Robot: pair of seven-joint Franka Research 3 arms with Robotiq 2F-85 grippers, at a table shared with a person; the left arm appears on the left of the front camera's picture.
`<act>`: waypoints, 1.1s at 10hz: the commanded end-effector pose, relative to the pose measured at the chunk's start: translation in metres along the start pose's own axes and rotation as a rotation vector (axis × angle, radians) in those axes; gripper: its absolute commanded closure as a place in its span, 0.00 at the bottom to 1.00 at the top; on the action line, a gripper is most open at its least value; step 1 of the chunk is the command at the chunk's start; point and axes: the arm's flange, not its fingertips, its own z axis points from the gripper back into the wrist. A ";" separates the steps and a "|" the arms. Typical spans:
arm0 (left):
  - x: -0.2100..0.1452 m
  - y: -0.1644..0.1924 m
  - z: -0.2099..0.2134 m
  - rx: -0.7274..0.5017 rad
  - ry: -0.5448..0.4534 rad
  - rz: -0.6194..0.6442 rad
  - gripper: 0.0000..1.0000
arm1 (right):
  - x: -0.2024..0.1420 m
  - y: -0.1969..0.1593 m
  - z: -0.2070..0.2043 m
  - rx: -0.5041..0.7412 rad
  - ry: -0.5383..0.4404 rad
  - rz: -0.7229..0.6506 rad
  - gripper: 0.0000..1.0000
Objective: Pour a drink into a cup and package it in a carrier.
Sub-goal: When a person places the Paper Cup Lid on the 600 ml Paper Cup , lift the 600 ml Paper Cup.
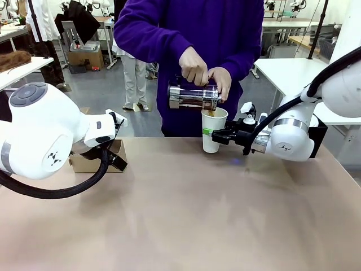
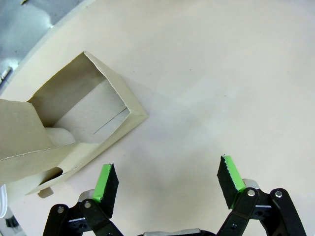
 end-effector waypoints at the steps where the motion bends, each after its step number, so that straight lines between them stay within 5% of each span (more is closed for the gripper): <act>1: 0.000 0.000 0.000 -0.001 -0.001 -0.001 0.00 | 0.004 0.003 0.001 -0.003 -0.003 0.000 0.20; 11: 0.000 0.000 0.000 -0.001 -0.001 -0.001 0.00 | 0.004 0.003 0.001 -0.003 -0.003 0.000 0.20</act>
